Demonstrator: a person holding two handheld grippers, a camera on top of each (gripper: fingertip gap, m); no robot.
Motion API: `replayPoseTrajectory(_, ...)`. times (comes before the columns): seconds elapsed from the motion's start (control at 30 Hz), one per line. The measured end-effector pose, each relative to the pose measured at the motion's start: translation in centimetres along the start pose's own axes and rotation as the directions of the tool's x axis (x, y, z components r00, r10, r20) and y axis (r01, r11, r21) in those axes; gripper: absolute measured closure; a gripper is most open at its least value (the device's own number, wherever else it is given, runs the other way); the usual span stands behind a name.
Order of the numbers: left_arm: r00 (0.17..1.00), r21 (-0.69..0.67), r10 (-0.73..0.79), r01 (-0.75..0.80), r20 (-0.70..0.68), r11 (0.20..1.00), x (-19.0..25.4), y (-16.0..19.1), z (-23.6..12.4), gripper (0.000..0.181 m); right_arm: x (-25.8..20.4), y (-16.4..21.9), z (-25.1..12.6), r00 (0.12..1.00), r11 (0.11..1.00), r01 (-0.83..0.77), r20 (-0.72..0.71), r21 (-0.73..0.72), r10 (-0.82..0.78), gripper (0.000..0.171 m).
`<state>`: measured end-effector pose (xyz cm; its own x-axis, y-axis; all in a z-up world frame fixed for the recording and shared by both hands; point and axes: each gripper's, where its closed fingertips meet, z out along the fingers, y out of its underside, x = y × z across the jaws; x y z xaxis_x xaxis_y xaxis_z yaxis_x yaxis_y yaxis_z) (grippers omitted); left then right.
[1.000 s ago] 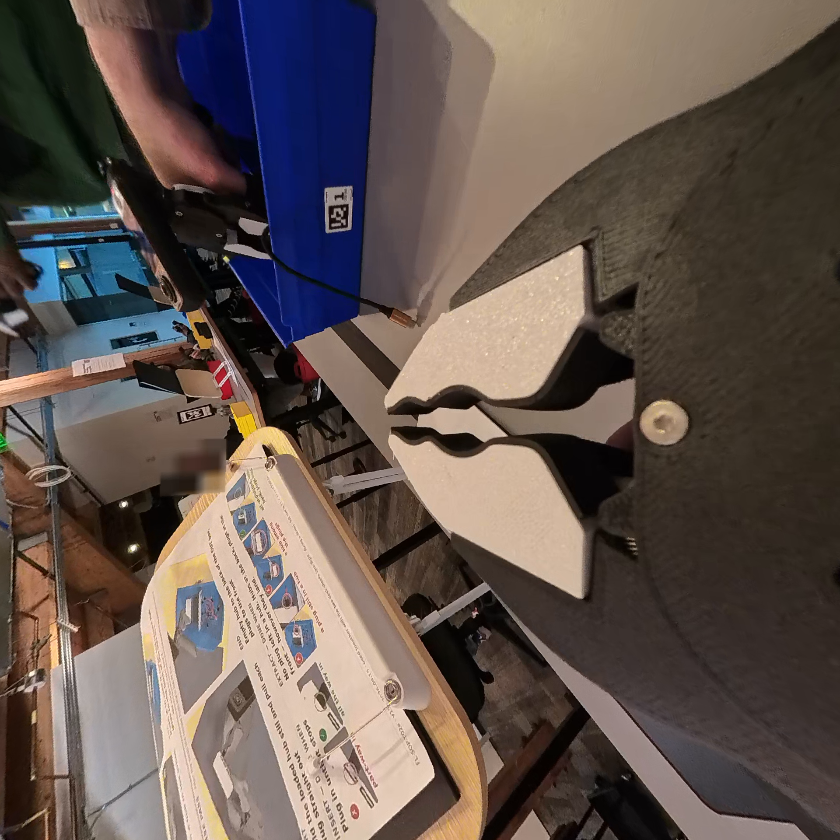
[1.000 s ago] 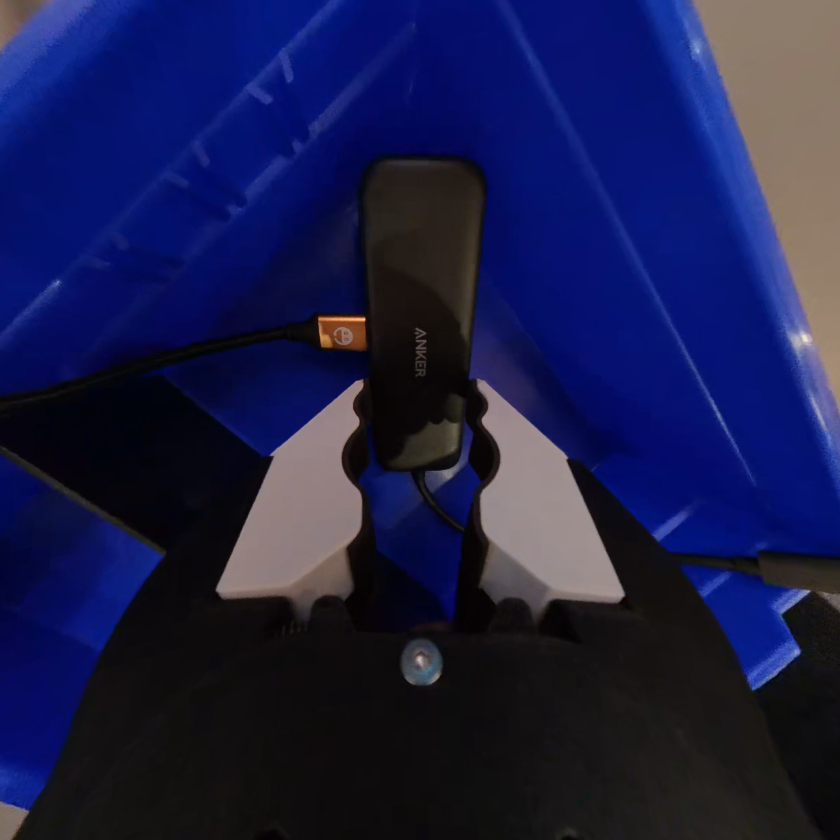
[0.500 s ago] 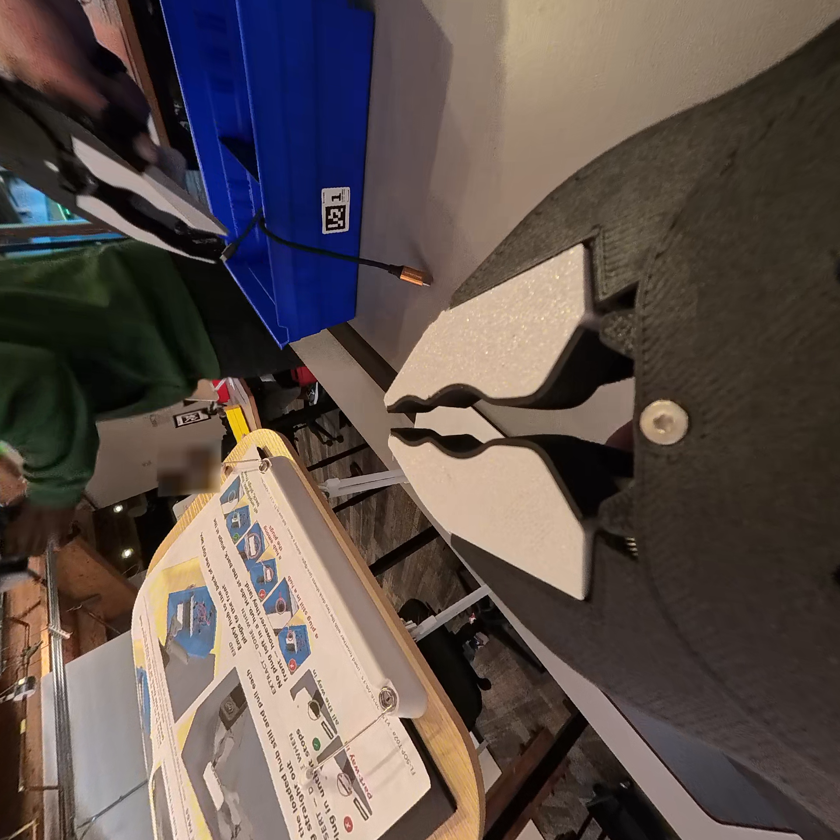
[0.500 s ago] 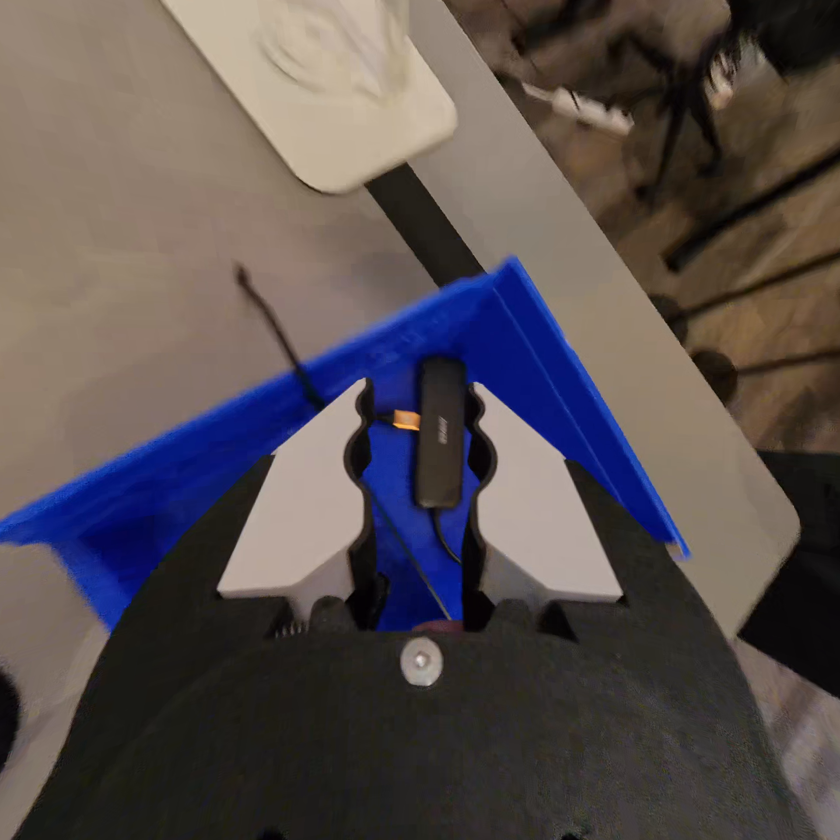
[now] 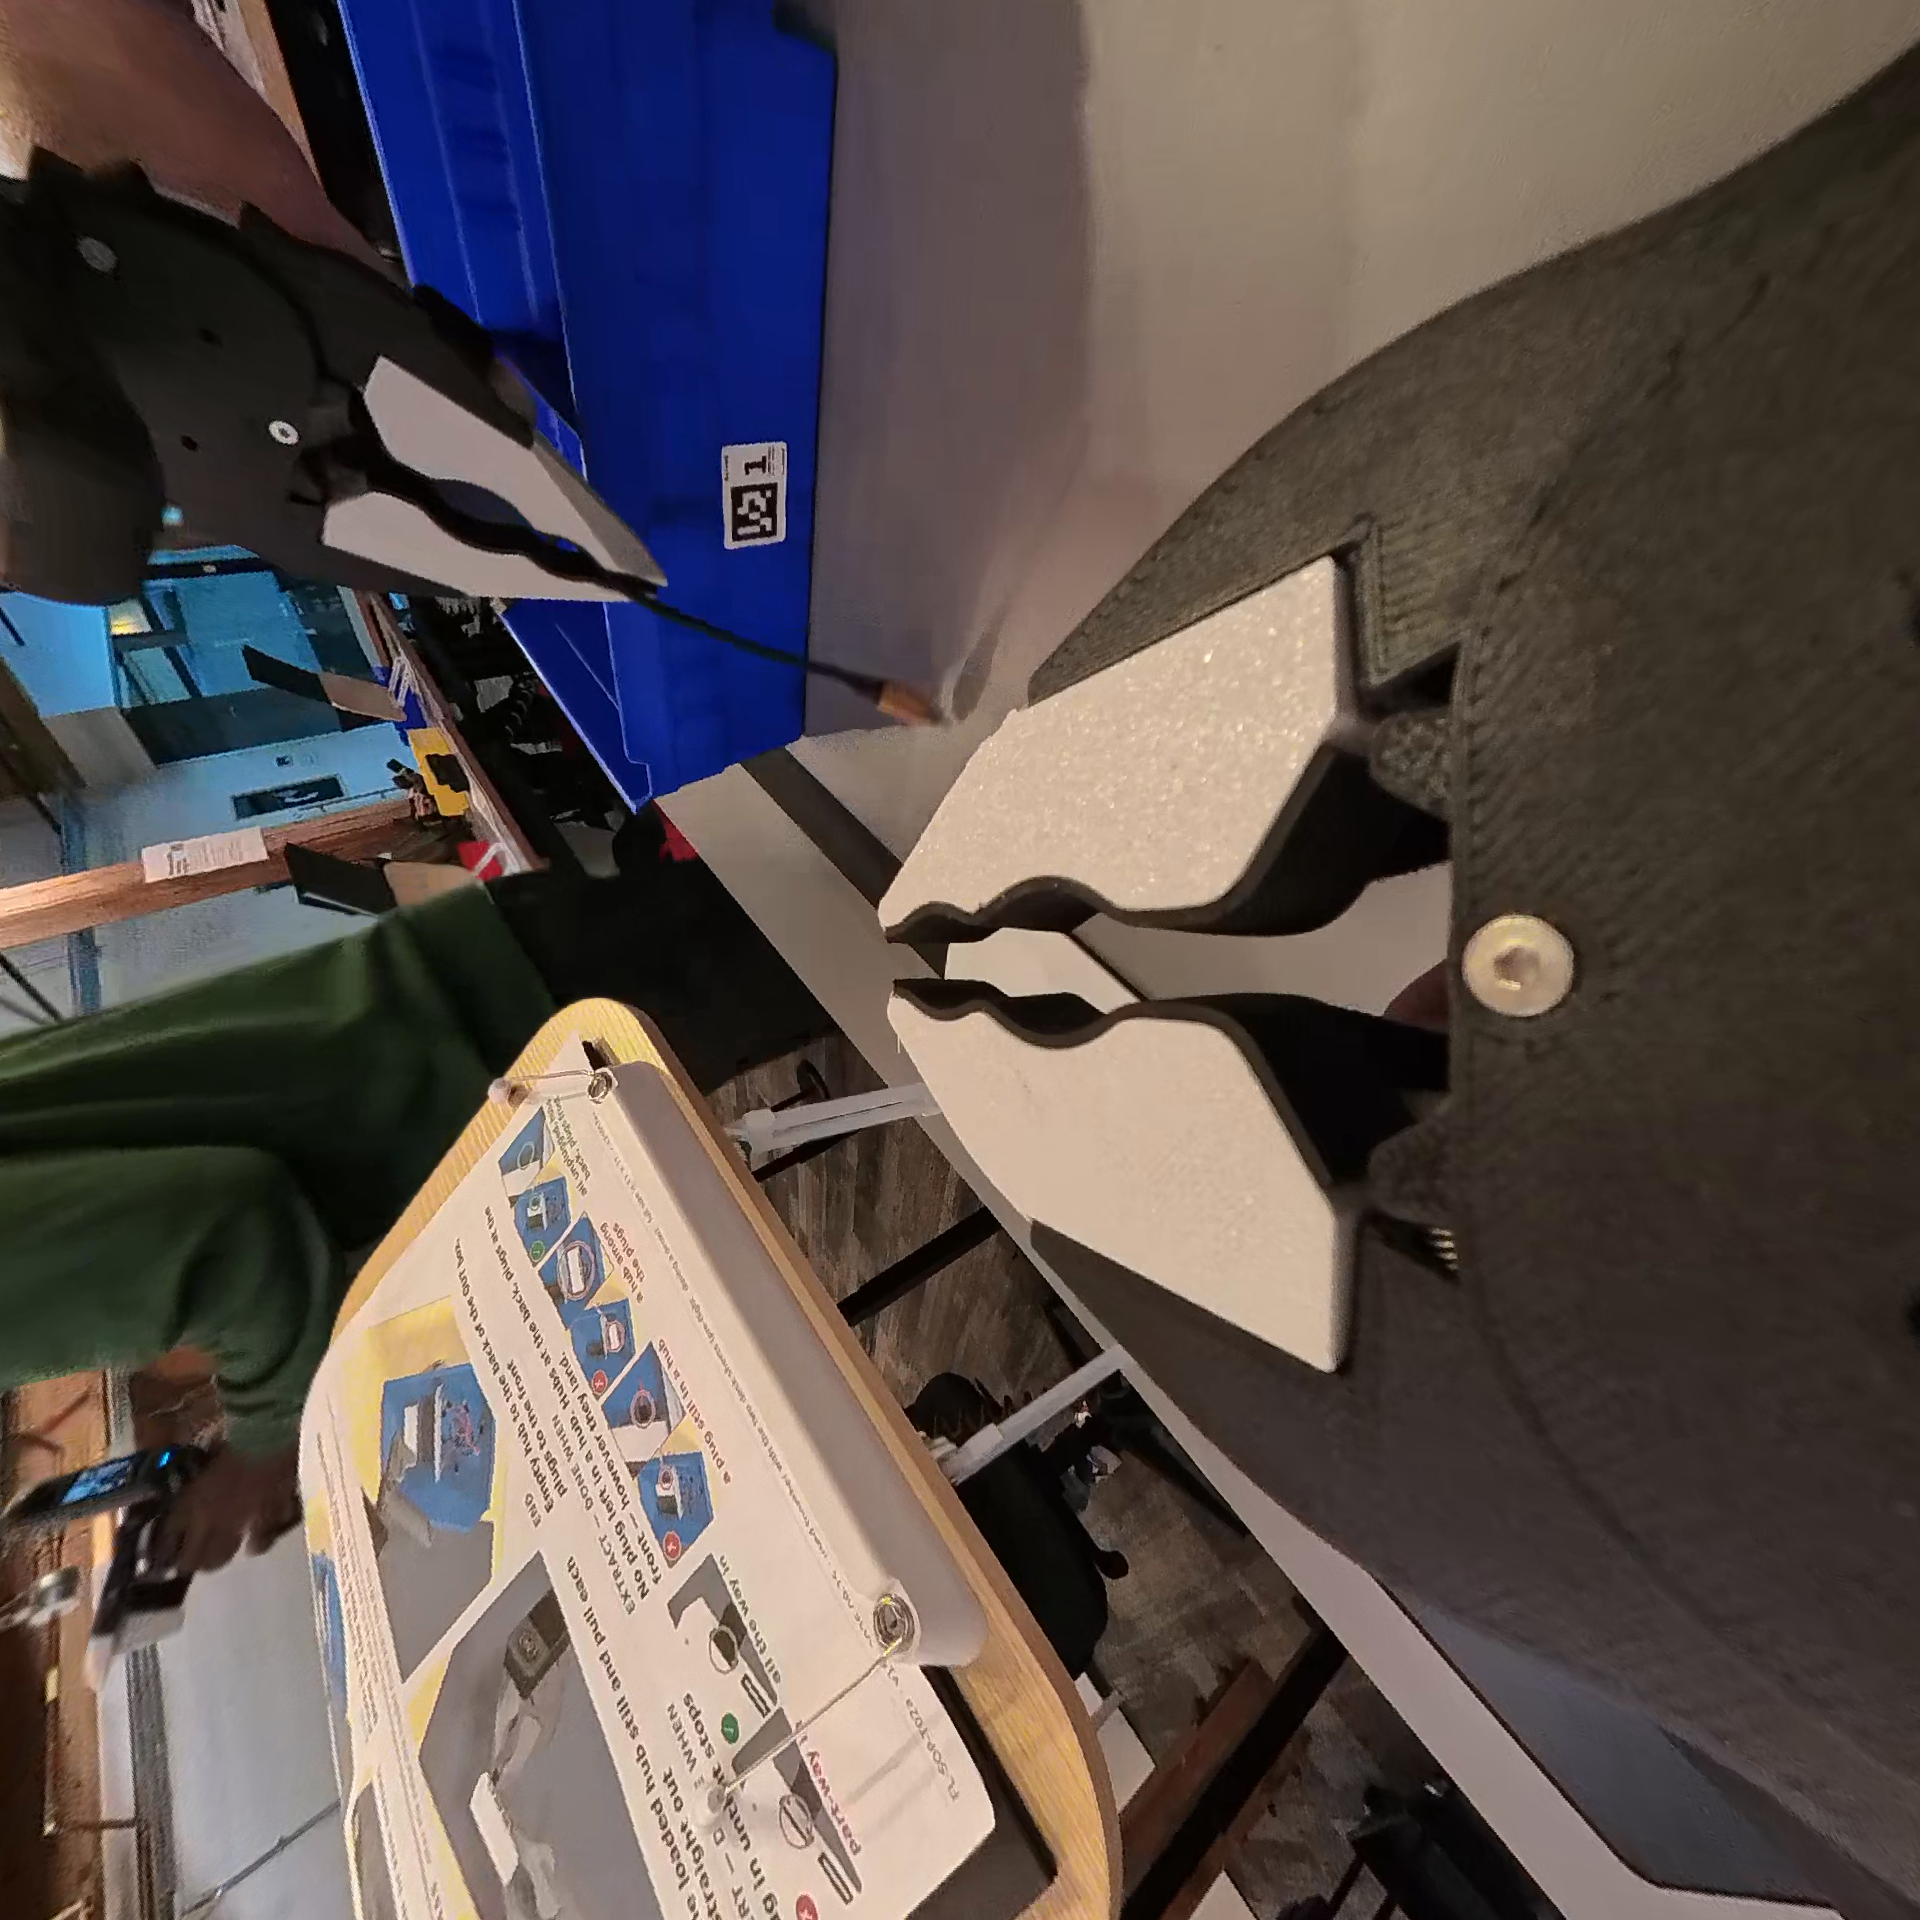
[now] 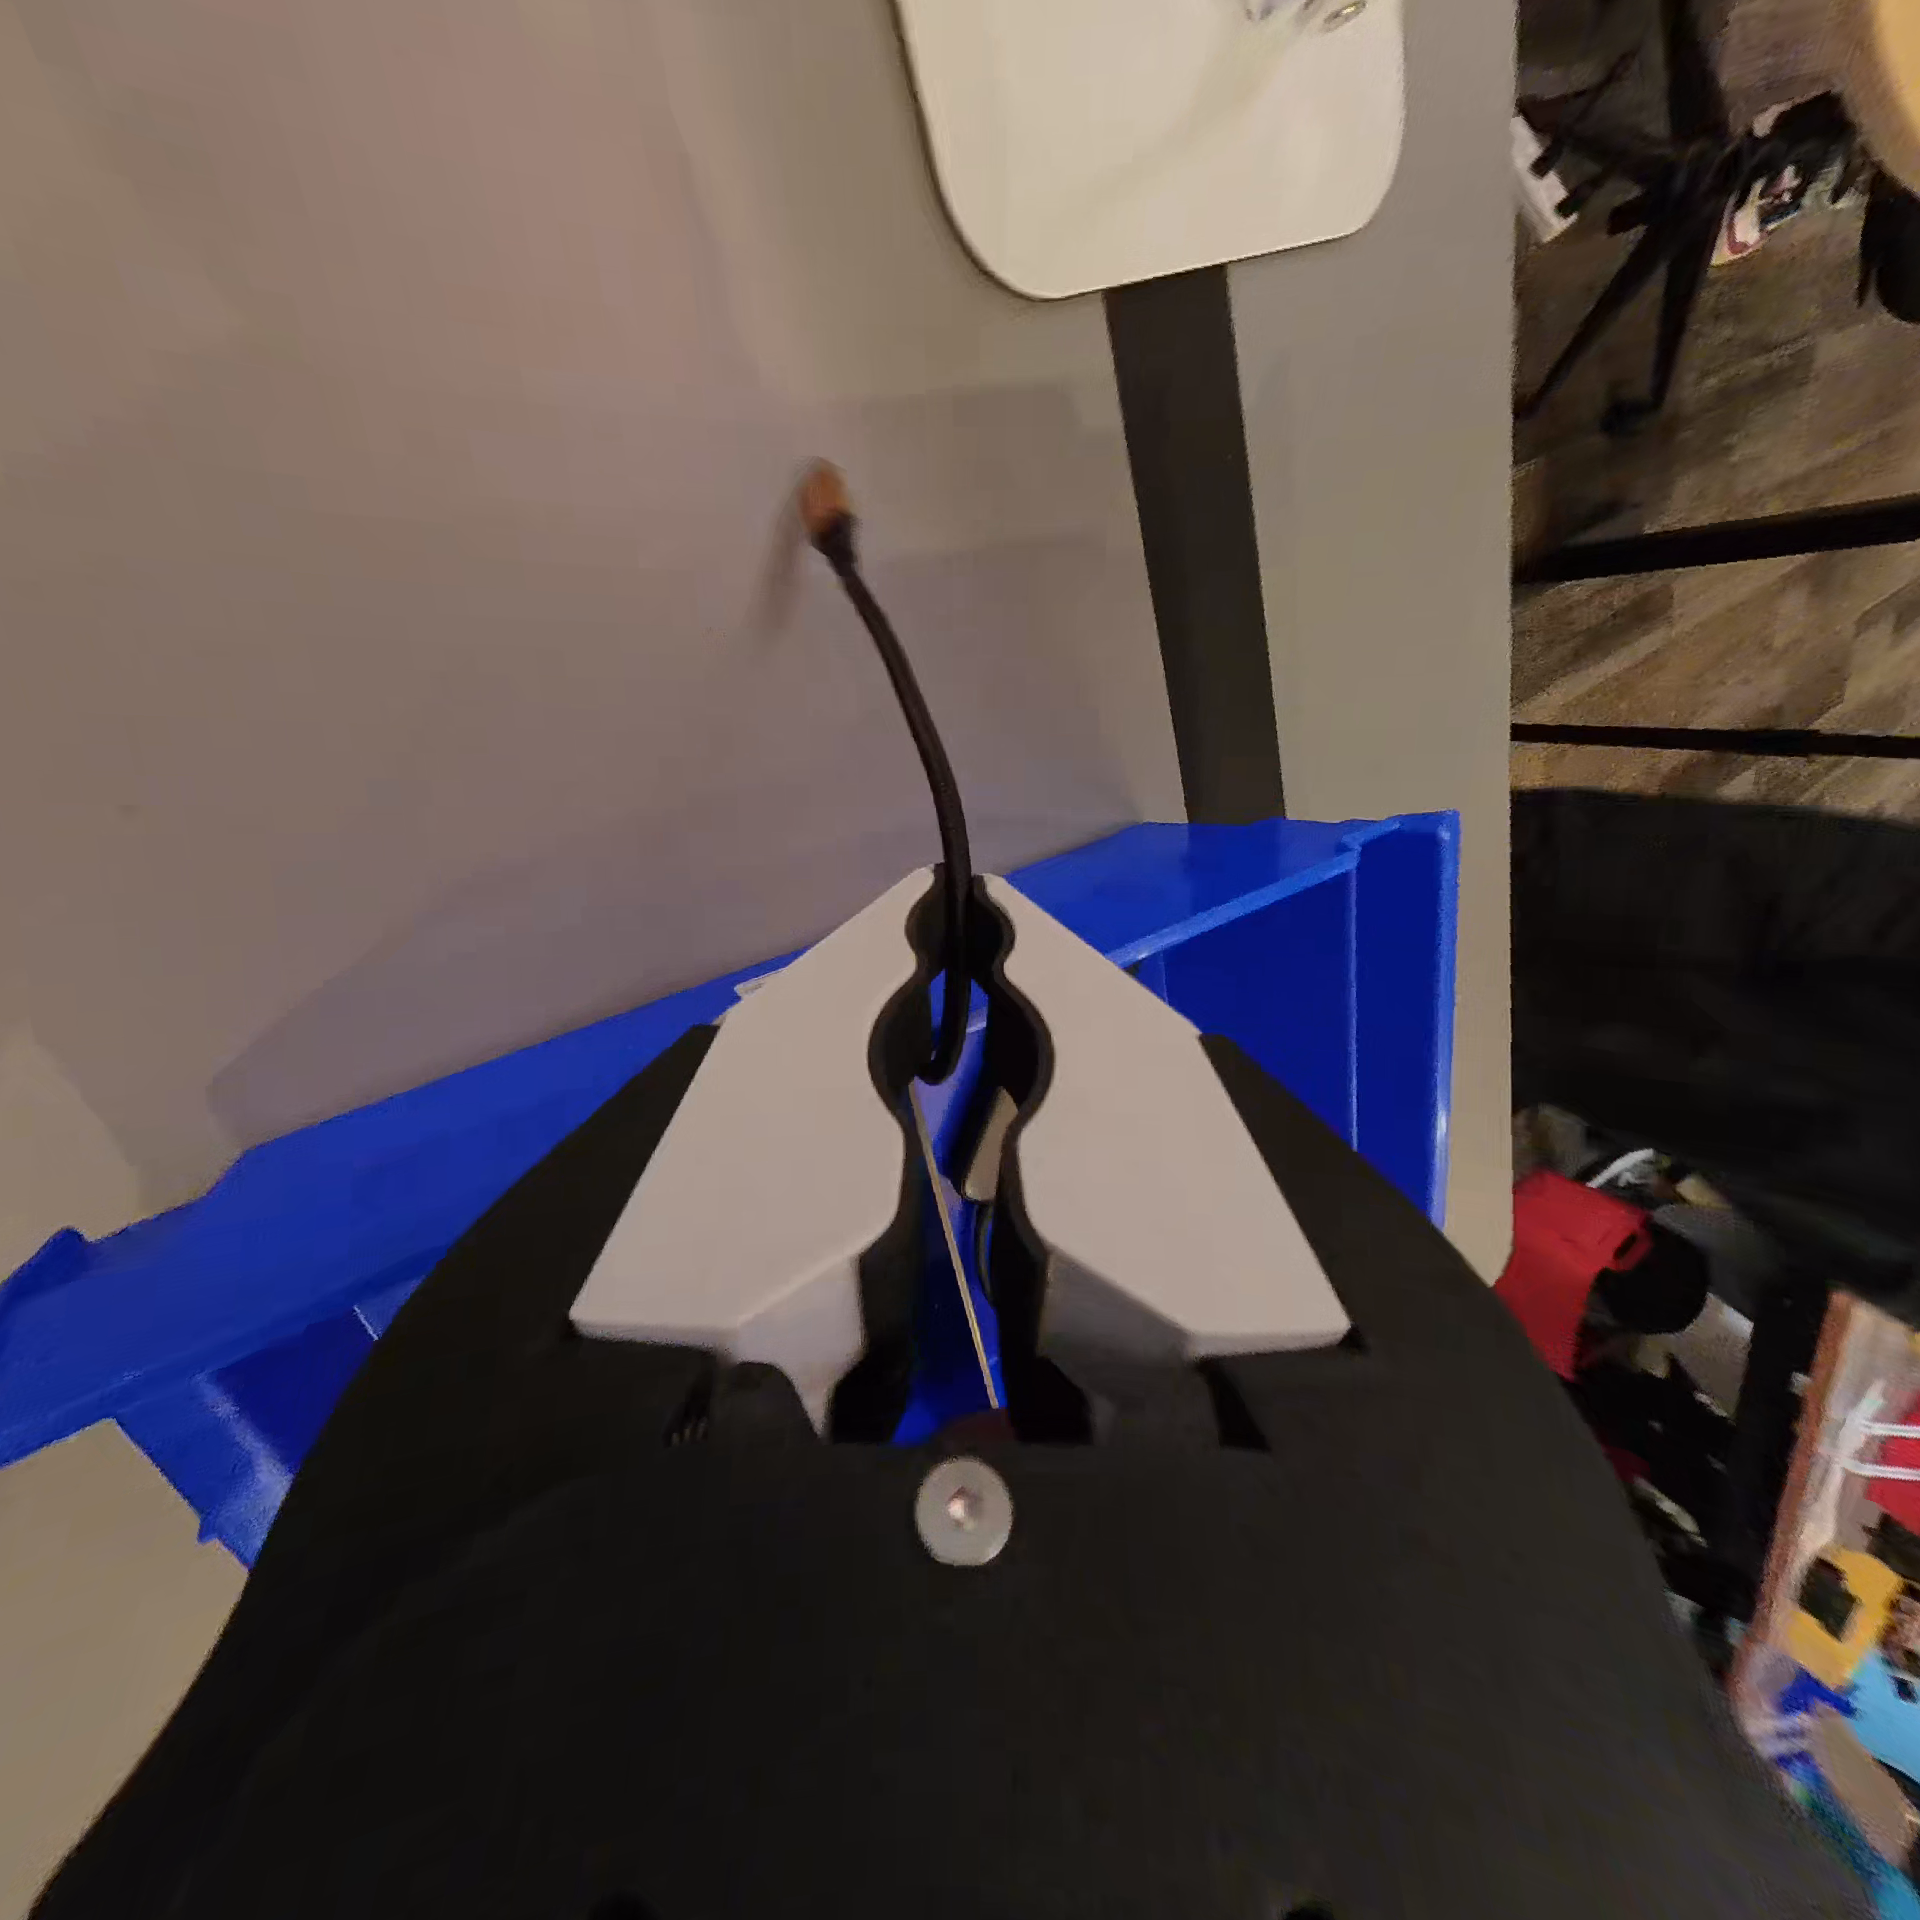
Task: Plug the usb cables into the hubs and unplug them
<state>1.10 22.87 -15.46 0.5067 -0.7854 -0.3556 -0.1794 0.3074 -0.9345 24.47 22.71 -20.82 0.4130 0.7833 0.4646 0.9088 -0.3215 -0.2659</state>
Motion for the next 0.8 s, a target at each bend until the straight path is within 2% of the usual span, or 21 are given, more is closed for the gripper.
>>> replayPoseTrajectory(0.1,1.0,0.002,-0.006,0.006,0.004,1.0,-0.3,0.0,-0.1,0.175,1.8,-0.9,-1.6,0.988,0.975,-0.149,-0.012,0.166,0.153,0.171)
replayPoseTrajectory(0.17,1.0,0.003,-0.008,0.008,0.006,1.0,-0.5,0.1,-0.1,0.175,3.6,-0.6,-3.0,0.961,0.927,-0.258,-0.029,0.271,0.276,0.171)
replayPoseTrajectory(0.27,1.0,0.004,-0.008,0.008,0.009,1.0,-0.5,0.1,-0.2,0.175,6.3,1.1,-5.2,0.88,0.8,-0.427,-0.011,0.421,0.475,0.171)
replayPoseTrajectory(0.37,1.0,0.001,-0.008,0.008,0.007,1.0,-0.4,0.1,-0.1,0.175,8.2,4.2,-6.2,0.768,0.653,-0.574,0.047,0.494,0.639,0.171)
replayPoseTrajectory(0.5,1.0,-0.007,-0.004,0.004,-0.002,1.0,0.1,0.3,0.1,0.175,7.9,8.8,-3.6,0.673,0.589,-0.701,0.099,0.403,0.733,0.171)
replayPoseTrajectory(0.6,1.0,-0.012,0.001,-0.001,-0.009,1.0,0.5,0.4,0.2,0.175,6.8,12.2,-0.2,0.661,0.63,-0.736,0.063,0.248,0.748,0.171)
replayPoseTrajectory(0.7,1.0,-0.024,0.012,-0.013,-0.016,1.0,0.7,0.7,0.4,0.175,6.3,13.4,1.4,0.754,0.758,-0.648,-0.077,0.078,0.652,0.171)
replayPoseTrajectory(0.8,1.0,-0.033,0.018,-0.019,-0.019,0.999,0.9,0.9,0.5,0.175,5.5,13.9,3.4,0.845,0.838,-0.533,-0.122,-0.119,0.52,0.171)
